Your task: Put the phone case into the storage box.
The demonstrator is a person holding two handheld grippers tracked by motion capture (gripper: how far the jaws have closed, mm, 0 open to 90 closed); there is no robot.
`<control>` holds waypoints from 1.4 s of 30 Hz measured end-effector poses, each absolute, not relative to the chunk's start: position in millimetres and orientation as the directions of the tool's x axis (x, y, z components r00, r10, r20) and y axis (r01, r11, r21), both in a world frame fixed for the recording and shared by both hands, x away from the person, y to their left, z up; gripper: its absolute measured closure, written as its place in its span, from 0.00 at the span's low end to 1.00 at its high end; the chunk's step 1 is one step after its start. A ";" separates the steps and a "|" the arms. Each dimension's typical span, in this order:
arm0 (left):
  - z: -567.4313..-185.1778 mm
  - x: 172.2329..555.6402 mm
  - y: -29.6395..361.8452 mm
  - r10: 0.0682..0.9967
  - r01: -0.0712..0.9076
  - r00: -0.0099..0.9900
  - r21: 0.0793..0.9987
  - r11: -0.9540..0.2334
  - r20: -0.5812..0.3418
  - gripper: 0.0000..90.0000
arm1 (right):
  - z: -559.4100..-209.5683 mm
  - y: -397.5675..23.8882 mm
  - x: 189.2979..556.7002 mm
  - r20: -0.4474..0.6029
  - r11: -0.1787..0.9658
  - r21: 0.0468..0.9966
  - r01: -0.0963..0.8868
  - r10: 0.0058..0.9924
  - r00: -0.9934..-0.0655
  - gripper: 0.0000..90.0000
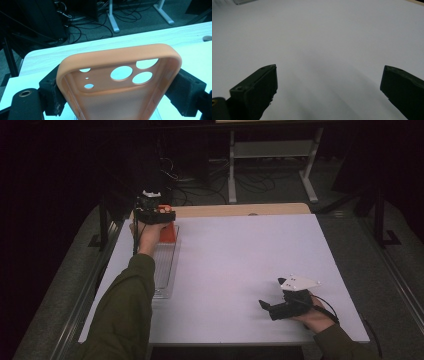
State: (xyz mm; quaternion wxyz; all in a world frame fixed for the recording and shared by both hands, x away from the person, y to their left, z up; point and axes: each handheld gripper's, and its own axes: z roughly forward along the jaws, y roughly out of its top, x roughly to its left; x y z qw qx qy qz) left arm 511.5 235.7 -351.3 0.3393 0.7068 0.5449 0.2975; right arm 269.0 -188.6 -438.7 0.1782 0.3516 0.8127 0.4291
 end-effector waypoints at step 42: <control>-343.6 520.2 249.6 0.968 0.542 0.249 0.822 -0.174 0.040 0.00 | -439.4 -188.7 269.5 0.021 0.381 0.821 0.426 0.725 -0.688 0.01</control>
